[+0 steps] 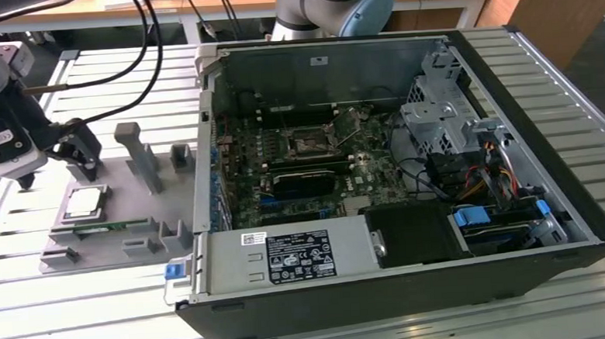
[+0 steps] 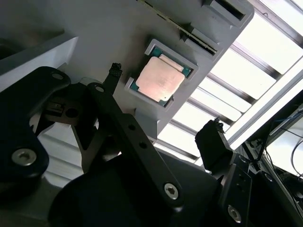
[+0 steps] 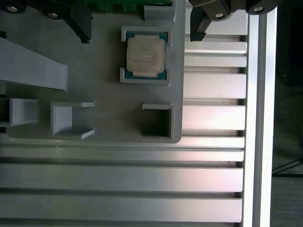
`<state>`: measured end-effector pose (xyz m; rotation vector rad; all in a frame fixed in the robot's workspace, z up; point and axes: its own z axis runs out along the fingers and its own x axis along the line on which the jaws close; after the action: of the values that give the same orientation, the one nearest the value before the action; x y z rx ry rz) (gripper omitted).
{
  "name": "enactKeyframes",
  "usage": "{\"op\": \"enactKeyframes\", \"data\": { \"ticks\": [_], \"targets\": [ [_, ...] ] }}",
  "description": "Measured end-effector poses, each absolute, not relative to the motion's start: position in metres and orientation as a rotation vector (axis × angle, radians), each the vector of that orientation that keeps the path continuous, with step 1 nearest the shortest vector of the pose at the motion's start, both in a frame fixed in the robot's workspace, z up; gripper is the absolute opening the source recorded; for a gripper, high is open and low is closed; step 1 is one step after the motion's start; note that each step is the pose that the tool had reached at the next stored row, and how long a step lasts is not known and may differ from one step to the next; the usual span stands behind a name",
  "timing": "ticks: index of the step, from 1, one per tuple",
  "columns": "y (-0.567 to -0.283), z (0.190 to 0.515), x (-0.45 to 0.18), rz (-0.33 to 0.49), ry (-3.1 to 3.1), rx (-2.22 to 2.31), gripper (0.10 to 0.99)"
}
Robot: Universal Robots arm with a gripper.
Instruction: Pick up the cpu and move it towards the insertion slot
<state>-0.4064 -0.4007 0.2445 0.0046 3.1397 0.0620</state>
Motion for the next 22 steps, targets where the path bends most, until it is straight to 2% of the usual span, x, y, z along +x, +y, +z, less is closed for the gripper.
{"op": "enactKeyframes", "data": {
  "ticks": [22],
  "targets": [
    [-0.401,0.233,-0.407,0.062,3.14,0.005,0.906]
  ]
}}
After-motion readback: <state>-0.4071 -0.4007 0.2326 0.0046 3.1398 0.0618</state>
